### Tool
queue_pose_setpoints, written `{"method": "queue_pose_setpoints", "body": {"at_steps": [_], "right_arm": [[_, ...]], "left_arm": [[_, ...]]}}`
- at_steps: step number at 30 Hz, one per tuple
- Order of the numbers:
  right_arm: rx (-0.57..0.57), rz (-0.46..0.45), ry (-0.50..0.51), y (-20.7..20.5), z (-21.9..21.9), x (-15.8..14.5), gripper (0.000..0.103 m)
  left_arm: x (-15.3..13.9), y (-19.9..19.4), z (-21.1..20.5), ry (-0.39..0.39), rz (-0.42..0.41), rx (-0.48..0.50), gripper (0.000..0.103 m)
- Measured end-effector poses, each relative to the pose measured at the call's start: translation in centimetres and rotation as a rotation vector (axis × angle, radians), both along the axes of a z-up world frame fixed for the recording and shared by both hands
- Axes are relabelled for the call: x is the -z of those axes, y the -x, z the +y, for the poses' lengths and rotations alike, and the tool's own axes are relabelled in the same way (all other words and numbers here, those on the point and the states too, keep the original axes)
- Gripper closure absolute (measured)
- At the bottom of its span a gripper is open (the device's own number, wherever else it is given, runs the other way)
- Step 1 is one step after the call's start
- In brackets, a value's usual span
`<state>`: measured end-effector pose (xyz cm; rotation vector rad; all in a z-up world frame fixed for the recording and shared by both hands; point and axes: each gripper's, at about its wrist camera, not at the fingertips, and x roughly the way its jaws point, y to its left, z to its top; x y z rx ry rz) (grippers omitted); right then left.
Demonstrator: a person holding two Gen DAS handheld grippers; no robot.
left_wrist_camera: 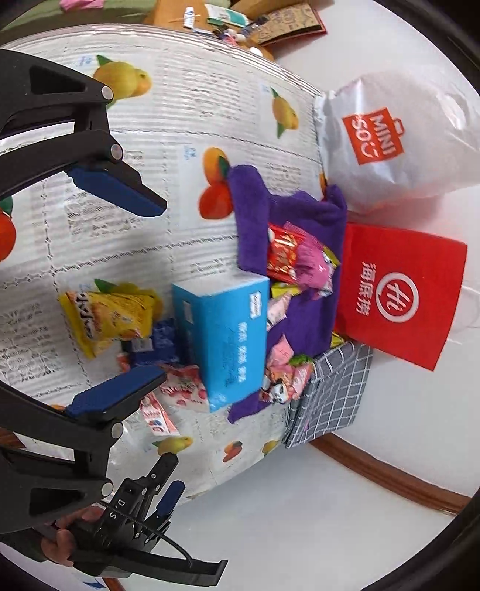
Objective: Organize snacks
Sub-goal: 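Move both open tools back toward the snacks on the bed, then grasp the long red-white packet with the right tool while the left grasps the yellow chip bag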
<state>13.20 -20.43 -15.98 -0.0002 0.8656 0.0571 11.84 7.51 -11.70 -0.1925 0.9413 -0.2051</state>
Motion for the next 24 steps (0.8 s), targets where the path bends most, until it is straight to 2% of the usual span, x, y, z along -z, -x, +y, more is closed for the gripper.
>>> {"method": "queue_pose_setpoints", "body": {"at_steps": [5,12,14,19,24], "right_arm": [[-0.024,0.023,-0.004,0.4,0.6,1.6,0.03],[-0.062,0.059,-0.031,0.2,1.8,3.5,0.03],[-0.066,0.077,-0.051,0.1,2.1,3.9,0.03],[-0.105,0.145,-0.187,0.2,2.9,5.2,0.03],[-0.088,0.151,-0.22,-0.5,3.9,5.7,0.03]], "left_arm": [[1.8,0.3,0.9,0.023,0.056,-0.005,0.022],[2.5,0.7,1.9,0.041,0.059,-0.014,0.022],[2.8,0.7,2.1,0.039,0.065,-0.014,0.022],[3.3,0.6,2.4,0.037,0.074,-0.013,0.022],[3.5,0.6,2.8,0.037,0.073,-0.005,0.022]]}}
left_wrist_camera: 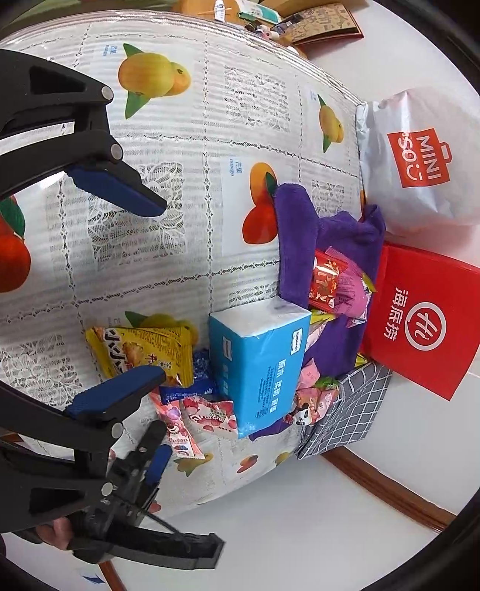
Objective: Organize snacks
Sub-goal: 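Grasp the long red-white packet with the right tool while the left grasps the yellow chip bag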
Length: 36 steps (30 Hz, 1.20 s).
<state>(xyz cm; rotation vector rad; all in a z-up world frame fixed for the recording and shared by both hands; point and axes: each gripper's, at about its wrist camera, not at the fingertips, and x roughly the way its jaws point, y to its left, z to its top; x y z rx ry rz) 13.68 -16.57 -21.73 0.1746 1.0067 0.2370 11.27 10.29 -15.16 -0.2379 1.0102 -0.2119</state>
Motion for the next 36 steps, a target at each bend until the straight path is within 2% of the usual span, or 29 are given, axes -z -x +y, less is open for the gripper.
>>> {"method": "queue_pose_setpoints", "body": {"at_steps": [4,6,12,13,16,17,18,26,29,32,34,36], "right_arm": [[0.045,0.01,-0.022,-1.3,0.0,0.0,0.03],[0.067,0.014,-0.017,-2.0,0.0,0.0,0.034],[0.07,0.037,0.006,-3.7,0.5,0.6,0.054],[0.062,0.033,0.017,-3.7,0.7,0.7,0.061],[0.027,0.011,0.049,-3.2,0.8,0.3,0.065],[0.019,0.003,0.064,-2.9,0.6,0.1,0.071],[0.013,0.002,0.073,-2.5,0.2,-0.2,0.073],[-0.017,0.02,0.113,-0.1,-4.2,-0.5,0.075],[-0.03,0.03,0.151,-0.1,-5.2,-0.1,0.074],[-0.025,0.041,0.137,-0.6,-5.8,0.5,0.073],[-0.023,0.042,0.154,-1.1,-5.5,0.8,0.072],[-0.024,0.029,0.184,-1.5,-4.9,1.0,0.07]], "left_arm": [[0.3,-0.1,0.4,-0.003,0.001,0.002,0.022],[0.4,-0.3,0.6,0.0,0.005,0.0,0.022],[0.9,-0.4,0.3,0.006,0.012,0.01,0.022],[1.0,-0.4,0.2,0.006,0.014,0.011,0.022],[1.1,-0.4,-0.3,0.005,0.016,0.021,0.022],[1.2,-0.4,-0.4,0.005,0.017,0.023,0.022],[1.3,-0.3,-0.8,0.007,0.018,0.03,0.022],[2.3,-0.7,-4.0,0.014,0.04,0.085,0.022],[2.9,-1.1,-5.2,0.003,0.055,0.095,0.022],[3.7,-1.7,-6.2,-0.014,0.077,0.1,0.023],[4.2,-2.0,-6.9,-0.038,0.088,0.106,0.031],[4.7,-2.3,-7.3,-0.048,0.105,0.11,0.043]]}}
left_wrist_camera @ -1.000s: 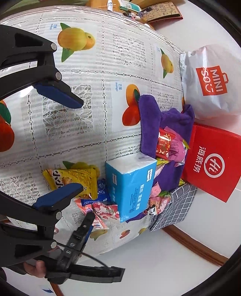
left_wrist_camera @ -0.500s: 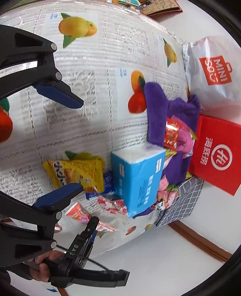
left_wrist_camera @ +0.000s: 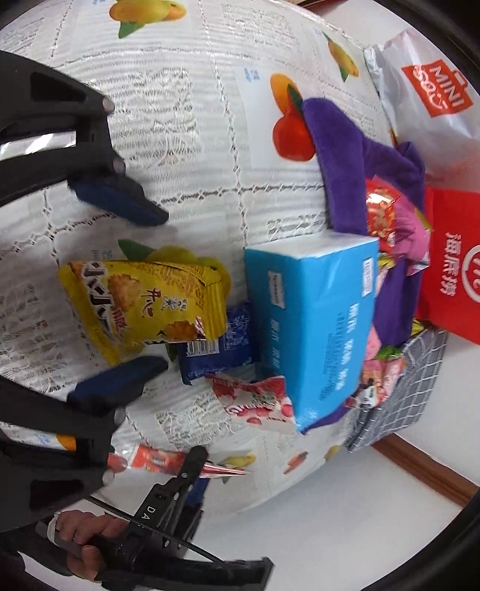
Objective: Organize snacks
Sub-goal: 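Grasp the long red-white packet with the right tool while the left grasps the yellow chip bag, then carry the long packet in the right tool and yellow bag in the left toward the towel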
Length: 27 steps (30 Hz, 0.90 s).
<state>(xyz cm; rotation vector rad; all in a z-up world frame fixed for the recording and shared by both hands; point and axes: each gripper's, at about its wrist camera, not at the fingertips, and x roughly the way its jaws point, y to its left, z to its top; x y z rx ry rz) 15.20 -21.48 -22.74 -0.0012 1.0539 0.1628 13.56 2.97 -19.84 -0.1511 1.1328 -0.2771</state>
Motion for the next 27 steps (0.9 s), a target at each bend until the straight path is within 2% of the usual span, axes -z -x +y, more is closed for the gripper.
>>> {"method": "queue_pose_setpoints", "body": {"at_steps": [1,2,3,4,5,7,9,13,17,22,24,25,27], "right_arm": [[-0.006,-0.01,0.018,-0.1,0.5,0.1,0.07],[-0.024,-0.023,0.042,-0.1,1.2,0.2,0.07],[-0.043,-0.032,0.054,0.0,1.6,0.2,0.07],[-0.068,-0.047,0.067,0.1,2.2,0.3,0.077],[-0.081,-0.056,0.072,0.2,2.5,0.2,0.08],[-0.093,-0.065,0.067,0.3,2.7,0.2,0.08],[-0.096,-0.063,0.068,0.4,2.7,0.1,0.08],[-0.089,-0.052,0.069,0.8,2.3,0.1,0.076],[-0.082,-0.041,0.084,1.3,2.2,0.2,0.057],[-0.067,-0.053,0.091,1.7,2.5,0.5,0.057],[-0.064,-0.061,0.082,1.8,2.6,0.4,0.064],[-0.062,-0.063,0.079,1.8,2.6,0.4,0.079],[-0.058,-0.058,0.075,1.7,2.7,0.2,0.083]], "left_arm": [[0.2,-0.1,-0.1,-0.003,0.001,-0.001,0.046],[0.1,-0.1,-0.1,-0.005,-0.009,-0.001,0.055],[0.0,0.0,0.0,-0.001,-0.012,0.004,0.058],[-0.1,0.0,0.1,0.0,-0.012,0.004,0.059],[-0.2,0.0,0.3,-0.008,-0.018,-0.001,0.06],[-0.4,0.2,0.9,-0.045,-0.03,-0.016,0.06],[-0.3,0.2,1.8,-0.049,-0.029,-0.028,0.06],[-0.2,0.1,2.9,-0.028,-0.016,-0.045,0.058],[0.0,0.1,2.9,-0.022,-0.015,-0.046,0.057],[0.0,0.3,2.7,-0.018,-0.029,-0.045,0.06],[-0.2,0.5,2.8,-0.011,-0.032,-0.04,0.064],[-0.4,0.6,2.9,-0.009,-0.032,-0.041,0.064],[-0.7,0.8,3.2,-0.001,-0.036,-0.045,0.064]]}}
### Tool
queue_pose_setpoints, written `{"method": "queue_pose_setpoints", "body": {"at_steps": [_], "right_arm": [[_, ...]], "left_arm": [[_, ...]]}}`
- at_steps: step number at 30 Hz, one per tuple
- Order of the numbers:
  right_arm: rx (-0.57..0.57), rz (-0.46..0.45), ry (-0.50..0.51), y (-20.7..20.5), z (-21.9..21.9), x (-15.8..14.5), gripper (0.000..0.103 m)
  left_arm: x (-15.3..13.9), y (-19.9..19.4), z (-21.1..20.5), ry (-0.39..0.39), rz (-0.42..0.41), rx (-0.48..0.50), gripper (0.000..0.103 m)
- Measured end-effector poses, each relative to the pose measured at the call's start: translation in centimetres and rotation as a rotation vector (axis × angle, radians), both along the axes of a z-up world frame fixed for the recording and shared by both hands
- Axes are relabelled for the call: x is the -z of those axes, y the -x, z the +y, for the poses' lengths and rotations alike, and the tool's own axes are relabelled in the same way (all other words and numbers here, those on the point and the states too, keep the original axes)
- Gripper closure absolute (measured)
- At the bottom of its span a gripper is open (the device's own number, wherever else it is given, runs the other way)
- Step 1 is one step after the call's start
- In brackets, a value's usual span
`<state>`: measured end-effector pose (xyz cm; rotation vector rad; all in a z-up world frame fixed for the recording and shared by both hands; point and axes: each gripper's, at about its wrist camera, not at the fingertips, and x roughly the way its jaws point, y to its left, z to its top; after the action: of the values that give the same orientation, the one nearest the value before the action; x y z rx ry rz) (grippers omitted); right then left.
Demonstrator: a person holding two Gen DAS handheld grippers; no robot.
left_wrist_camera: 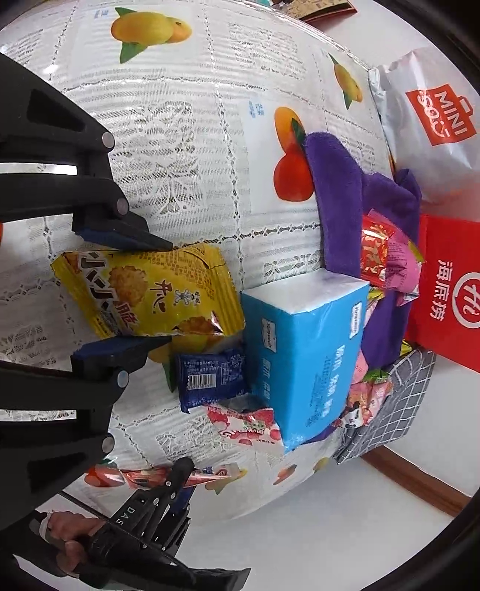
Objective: Organize snacks
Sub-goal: 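Carry the long packet in the right tool and yellow bag in the left toward the towel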
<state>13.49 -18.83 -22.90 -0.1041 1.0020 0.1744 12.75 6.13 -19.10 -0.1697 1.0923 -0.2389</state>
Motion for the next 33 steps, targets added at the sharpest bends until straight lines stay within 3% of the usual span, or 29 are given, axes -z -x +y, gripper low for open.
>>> {"method": "queue_pose_setpoints", "body": {"at_steps": [7,18,33], "right_arm": [[0.016,-0.048,-0.043,1.0,-0.4,-2.4,0.085],[0.057,-0.152,-0.076,2.0,-1.8,-8.5,0.085],[0.088,-0.251,-0.106,-1.6,-2.1,-14.1,0.085]], "left_arm": [[-2.4,0.5,0.5,0.022,-0.036,-0.007,0.065],[-8.1,0.7,0.5,0.038,-0.133,0.003,0.065],[-13.3,-3.6,-0.2,0.042,-0.205,0.019,0.065]]}}
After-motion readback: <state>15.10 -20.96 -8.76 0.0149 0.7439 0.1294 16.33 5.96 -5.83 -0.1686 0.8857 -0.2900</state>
